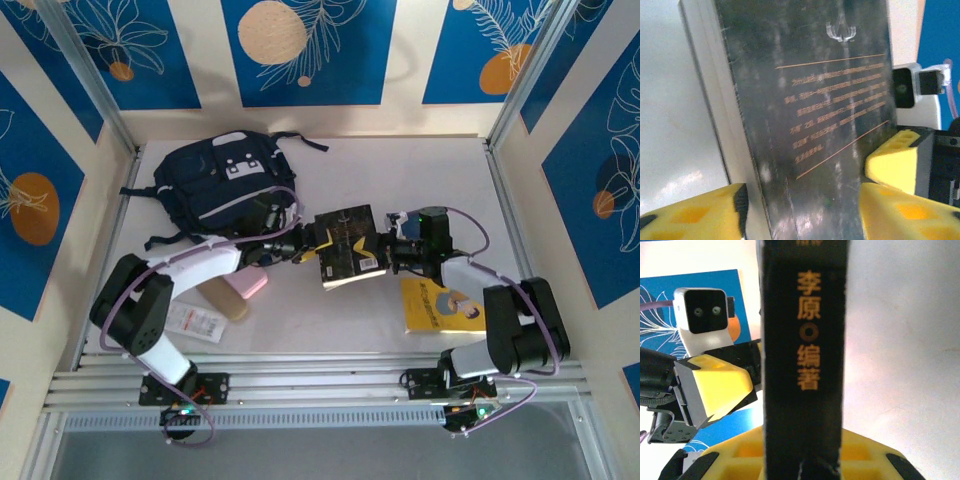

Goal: Pack the student bag

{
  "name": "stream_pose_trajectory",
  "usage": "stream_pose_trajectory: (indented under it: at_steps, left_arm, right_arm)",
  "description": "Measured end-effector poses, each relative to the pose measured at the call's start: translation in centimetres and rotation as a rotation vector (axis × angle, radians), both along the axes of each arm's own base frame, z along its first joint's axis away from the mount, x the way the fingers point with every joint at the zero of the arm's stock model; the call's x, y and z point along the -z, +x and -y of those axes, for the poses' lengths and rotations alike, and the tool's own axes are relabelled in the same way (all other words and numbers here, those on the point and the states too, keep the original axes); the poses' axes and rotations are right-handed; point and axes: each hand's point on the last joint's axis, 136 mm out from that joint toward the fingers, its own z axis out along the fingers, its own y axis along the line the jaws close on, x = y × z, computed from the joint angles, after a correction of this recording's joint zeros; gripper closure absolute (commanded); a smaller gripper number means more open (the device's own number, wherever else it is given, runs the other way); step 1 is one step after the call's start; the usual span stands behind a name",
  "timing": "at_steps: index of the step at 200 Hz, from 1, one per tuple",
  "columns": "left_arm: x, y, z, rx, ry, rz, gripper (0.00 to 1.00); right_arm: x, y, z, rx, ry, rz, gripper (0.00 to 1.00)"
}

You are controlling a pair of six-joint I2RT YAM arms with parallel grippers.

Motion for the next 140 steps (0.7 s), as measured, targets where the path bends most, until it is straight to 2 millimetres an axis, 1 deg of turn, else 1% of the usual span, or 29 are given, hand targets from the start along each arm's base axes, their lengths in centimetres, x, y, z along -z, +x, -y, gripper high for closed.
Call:
stream_pose_trajectory:
  at_steps: [9,28,46,70,103,140]
  left_arm:
    - [-0.3,-0.1,-0.3,0.0,0.003,0.003,0.25]
    - [-1.3,-0.2,-0.7,-0.003,-0.002,0.023,0.19]
    - [-1.9,0.0,-1.0,-0.008,-0.014,0.032,0.16]
    - [-2.1,0.2,-1.1,-0.019,-0.029,0.02,0.12]
    - [-2.8,0.4,-0.8,-0.028,-0.074,0.009,0.1]
    - [-4.6,0.9,-0.1,-0.048,-0.185,0.007,0.09]
  right_arm:
    - [-0.3,-0.2,0.1,0.004,-0.006,0.011,1.0]
    - [-1.3,-0.5,0.3,0.009,-0.009,0.034,1.0]
    - [-2.6,-0.8,0.3,0.012,0.0,0.075,1.0]
    - [-4.2,-1.2,0.4,0.02,0.025,0.122,1.0]
    - [-5.6,-1.9,0.4,0.035,0.063,0.129,1.0]
    - [-7.7,-2.6,0.1,0.04,0.111,0.155,1.0]
